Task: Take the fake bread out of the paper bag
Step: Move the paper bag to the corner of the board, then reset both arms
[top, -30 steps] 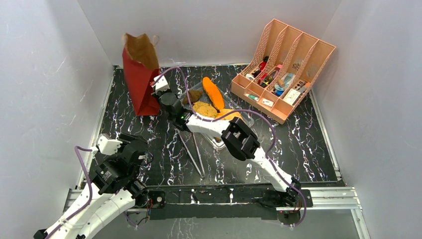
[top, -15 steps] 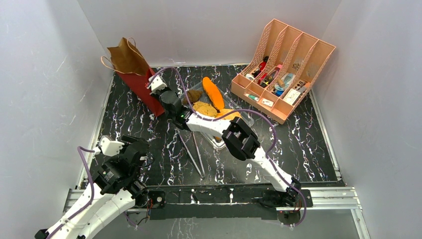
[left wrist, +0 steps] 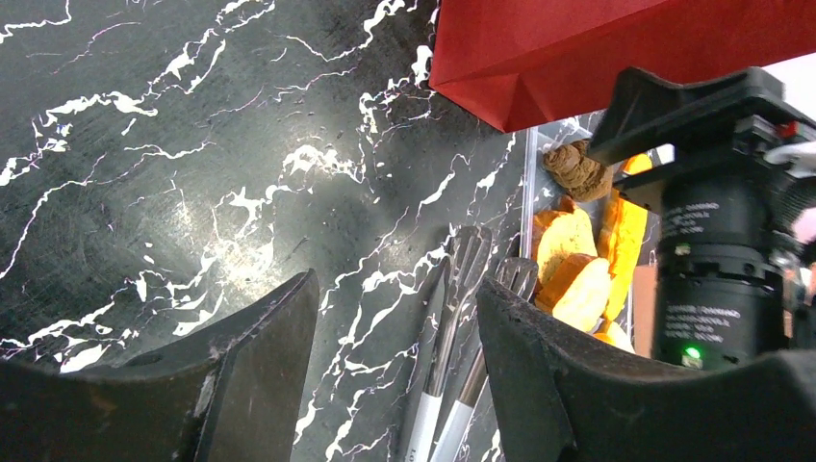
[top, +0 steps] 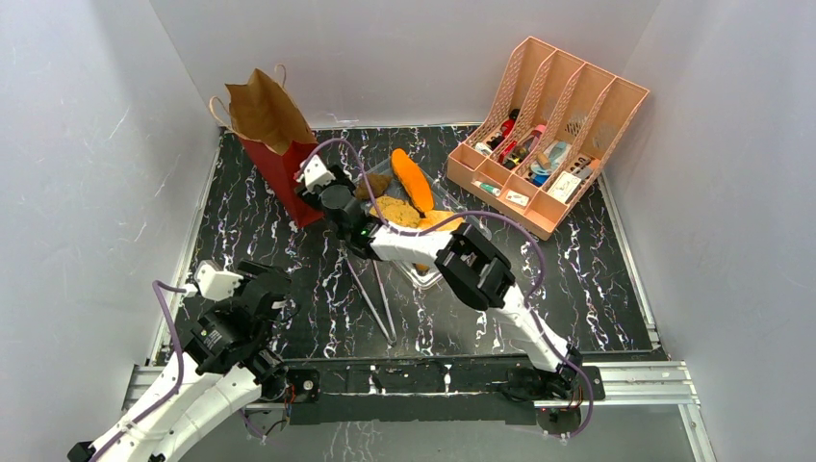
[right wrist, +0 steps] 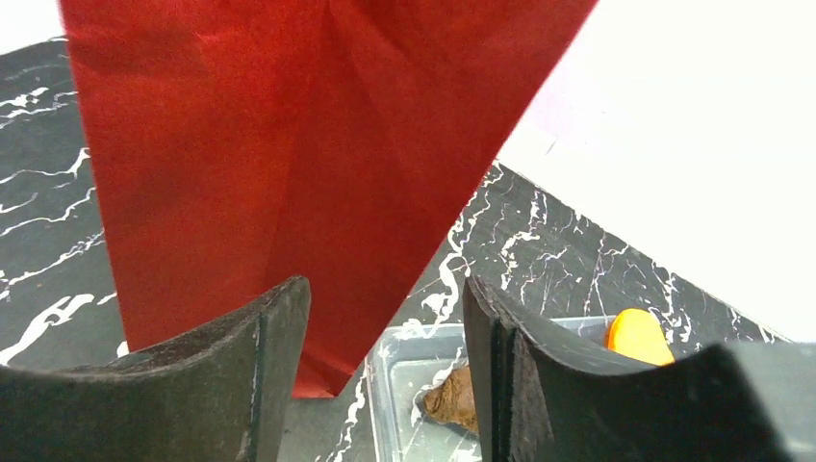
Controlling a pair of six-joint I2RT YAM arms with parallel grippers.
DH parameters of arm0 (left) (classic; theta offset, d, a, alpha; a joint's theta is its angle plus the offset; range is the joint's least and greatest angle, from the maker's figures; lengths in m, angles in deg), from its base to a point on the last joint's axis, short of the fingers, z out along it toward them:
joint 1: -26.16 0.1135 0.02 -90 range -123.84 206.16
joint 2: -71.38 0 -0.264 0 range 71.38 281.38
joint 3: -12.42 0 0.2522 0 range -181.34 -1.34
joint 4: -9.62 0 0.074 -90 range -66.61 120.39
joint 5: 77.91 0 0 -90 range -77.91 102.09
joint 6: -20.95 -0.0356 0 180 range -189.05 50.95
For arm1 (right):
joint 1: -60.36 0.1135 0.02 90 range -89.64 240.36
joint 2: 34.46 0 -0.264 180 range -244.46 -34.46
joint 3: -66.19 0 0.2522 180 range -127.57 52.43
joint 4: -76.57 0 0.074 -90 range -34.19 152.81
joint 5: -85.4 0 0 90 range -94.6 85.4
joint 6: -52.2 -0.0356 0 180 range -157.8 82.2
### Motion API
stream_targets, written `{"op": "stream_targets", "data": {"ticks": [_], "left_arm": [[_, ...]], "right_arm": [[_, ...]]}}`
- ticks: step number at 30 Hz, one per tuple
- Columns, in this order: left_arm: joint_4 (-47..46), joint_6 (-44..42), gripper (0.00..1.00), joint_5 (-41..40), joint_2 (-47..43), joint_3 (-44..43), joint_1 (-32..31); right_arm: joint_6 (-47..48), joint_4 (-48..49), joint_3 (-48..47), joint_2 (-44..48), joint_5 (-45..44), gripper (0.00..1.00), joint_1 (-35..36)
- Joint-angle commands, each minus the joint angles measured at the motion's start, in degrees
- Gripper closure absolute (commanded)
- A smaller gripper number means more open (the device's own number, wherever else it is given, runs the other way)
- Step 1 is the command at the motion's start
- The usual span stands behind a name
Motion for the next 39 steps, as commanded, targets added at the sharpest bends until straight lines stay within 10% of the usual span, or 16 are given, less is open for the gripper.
{"op": "stream_targets", "data": {"ticks": [1, 14, 30, 39], "left_arm": [[-1.1, -1.5, 0.4, -0.5, 1.3, -0.6, -0.2], [-15.1, -18.0, 0.39, 0.6, 8.0, -0.2, -0.2], [-47.1, -58.0, 0.39, 1.3, 20.9, 9.6, 0.0], [-48.0, -59.3, 0.38, -0.1, 13.5, 12.4, 0.2]], "right_arm": [[-1.1, 6.1, 3.6, 9.5, -1.1, 0.4, 1.0], [-7.0, 4.2, 30.8, 34.0, -12.8, 0.26, 5.6], [-46.4, -40.5, 57.2, 78.4, -30.3, 0.02, 1.1], [-73.9, -67.7, 61.6, 87.0, -36.0, 0.02, 1.1]]}}
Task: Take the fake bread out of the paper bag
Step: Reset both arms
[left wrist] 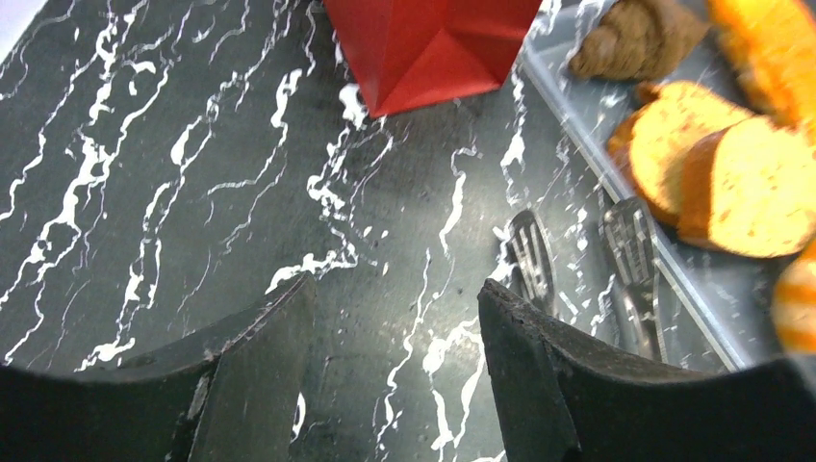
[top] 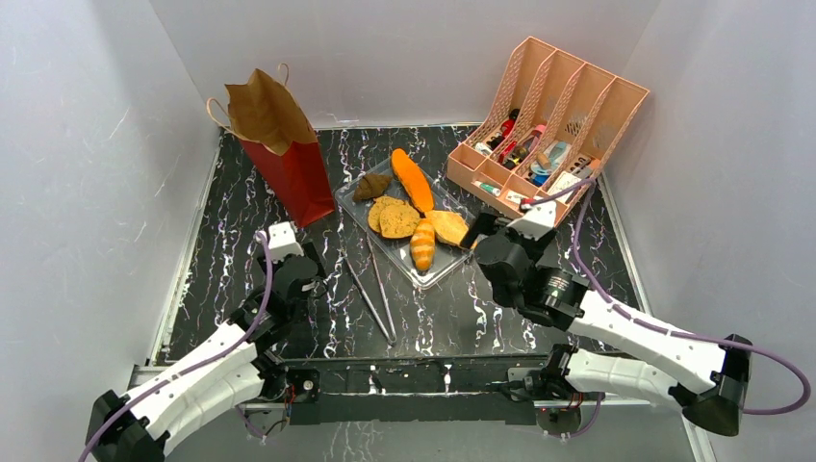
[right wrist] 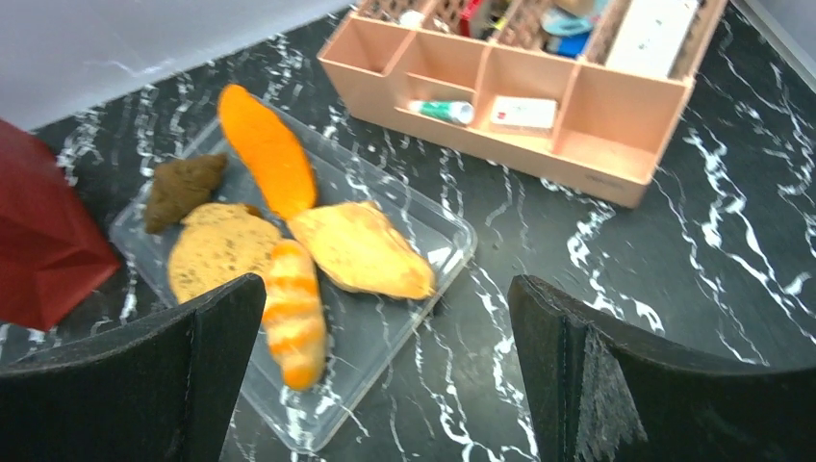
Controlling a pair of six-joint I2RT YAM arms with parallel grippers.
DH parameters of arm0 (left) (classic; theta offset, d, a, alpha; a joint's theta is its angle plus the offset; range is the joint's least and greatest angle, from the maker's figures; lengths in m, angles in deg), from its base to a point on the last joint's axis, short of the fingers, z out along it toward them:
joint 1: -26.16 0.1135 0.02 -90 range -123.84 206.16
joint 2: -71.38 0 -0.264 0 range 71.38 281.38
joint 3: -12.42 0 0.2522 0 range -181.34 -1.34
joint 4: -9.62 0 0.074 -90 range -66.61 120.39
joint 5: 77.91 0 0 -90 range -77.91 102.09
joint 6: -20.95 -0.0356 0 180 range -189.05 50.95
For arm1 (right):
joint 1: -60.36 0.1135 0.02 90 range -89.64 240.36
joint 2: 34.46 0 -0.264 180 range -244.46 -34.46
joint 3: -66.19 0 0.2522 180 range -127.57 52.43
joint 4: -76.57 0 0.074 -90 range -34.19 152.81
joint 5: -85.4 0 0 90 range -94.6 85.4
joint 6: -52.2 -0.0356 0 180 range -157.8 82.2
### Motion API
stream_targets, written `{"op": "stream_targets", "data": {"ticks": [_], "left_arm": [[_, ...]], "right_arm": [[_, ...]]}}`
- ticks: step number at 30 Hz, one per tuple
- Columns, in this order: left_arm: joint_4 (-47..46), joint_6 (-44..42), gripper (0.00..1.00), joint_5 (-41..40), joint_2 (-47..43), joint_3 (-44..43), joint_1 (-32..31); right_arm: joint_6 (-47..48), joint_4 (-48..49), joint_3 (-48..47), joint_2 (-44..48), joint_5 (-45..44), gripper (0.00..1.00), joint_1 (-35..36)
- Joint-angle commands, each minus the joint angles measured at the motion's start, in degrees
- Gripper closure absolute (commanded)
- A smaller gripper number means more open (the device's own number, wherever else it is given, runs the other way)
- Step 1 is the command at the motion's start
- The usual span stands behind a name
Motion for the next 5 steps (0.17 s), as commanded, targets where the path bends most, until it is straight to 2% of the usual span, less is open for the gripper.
{"op": "stream_targets", "data": {"ticks": [1, 5], "left_arm": [[-2.0, -2.5, 0.38, -1.9, -1.6, -0.9, 0.2], [-1.3, -2.6, 0.38, -2.3, -1.1, -1.5, 0.2]], "right_arm": [[-16.0, -14.7, 1.0, 0.6, -4.1, 0.02, 0.0], [-22.4, -21.9, -1.8, -2.0, -4.7, 0.02, 0.0]]}}
